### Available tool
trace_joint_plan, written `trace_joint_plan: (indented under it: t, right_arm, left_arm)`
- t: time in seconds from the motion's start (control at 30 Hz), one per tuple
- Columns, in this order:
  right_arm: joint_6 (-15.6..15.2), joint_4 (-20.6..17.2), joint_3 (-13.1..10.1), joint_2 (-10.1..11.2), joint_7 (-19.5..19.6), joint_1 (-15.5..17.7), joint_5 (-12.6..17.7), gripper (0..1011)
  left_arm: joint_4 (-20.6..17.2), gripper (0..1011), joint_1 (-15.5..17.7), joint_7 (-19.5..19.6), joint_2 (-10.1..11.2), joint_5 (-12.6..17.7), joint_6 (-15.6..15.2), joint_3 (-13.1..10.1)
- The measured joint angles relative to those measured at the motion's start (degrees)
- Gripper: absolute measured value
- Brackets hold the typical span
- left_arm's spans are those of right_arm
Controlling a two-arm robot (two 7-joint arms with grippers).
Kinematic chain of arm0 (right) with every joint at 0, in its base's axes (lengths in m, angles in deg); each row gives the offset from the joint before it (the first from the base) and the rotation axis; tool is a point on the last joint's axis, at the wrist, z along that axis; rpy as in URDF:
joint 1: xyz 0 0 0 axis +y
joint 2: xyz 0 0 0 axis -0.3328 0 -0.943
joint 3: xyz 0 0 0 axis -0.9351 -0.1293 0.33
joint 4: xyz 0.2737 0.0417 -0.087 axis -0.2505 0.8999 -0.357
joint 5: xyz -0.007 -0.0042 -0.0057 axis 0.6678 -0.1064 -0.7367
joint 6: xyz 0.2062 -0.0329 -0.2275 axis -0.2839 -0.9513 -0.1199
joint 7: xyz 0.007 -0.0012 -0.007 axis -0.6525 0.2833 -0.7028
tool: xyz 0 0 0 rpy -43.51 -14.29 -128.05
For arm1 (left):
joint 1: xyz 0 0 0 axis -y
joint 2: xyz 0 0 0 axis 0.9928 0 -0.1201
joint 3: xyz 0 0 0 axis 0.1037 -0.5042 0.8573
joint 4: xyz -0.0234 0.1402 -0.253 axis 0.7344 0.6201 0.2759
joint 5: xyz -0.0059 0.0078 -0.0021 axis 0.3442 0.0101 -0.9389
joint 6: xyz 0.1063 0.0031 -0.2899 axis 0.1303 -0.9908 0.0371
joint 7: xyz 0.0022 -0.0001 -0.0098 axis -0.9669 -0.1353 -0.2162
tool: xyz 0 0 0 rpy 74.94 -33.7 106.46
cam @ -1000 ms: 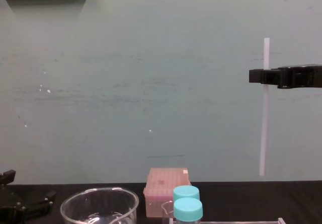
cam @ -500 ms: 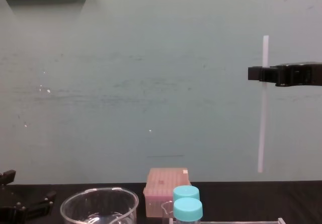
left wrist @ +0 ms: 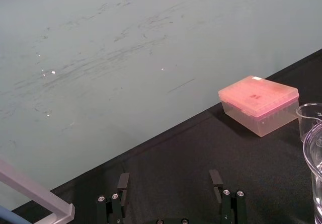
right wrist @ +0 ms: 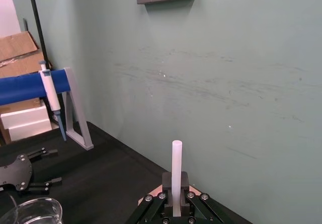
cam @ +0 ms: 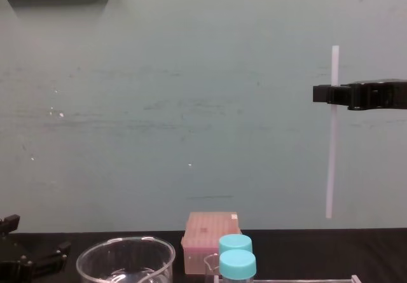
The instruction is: Pick up the stirring rod with one hand, then place it down.
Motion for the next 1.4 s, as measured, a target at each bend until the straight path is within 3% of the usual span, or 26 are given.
trace_joint_plan:
  t: [1.4]
  right_arm:
    - [0.1, -0.1, 0.0, 0.0, 0.0, 0.1, 0.1, 72]
  left_arm:
    - [0.0, 1005, 0.0, 0.0, 0.0, 0.0, 0.0, 0.0]
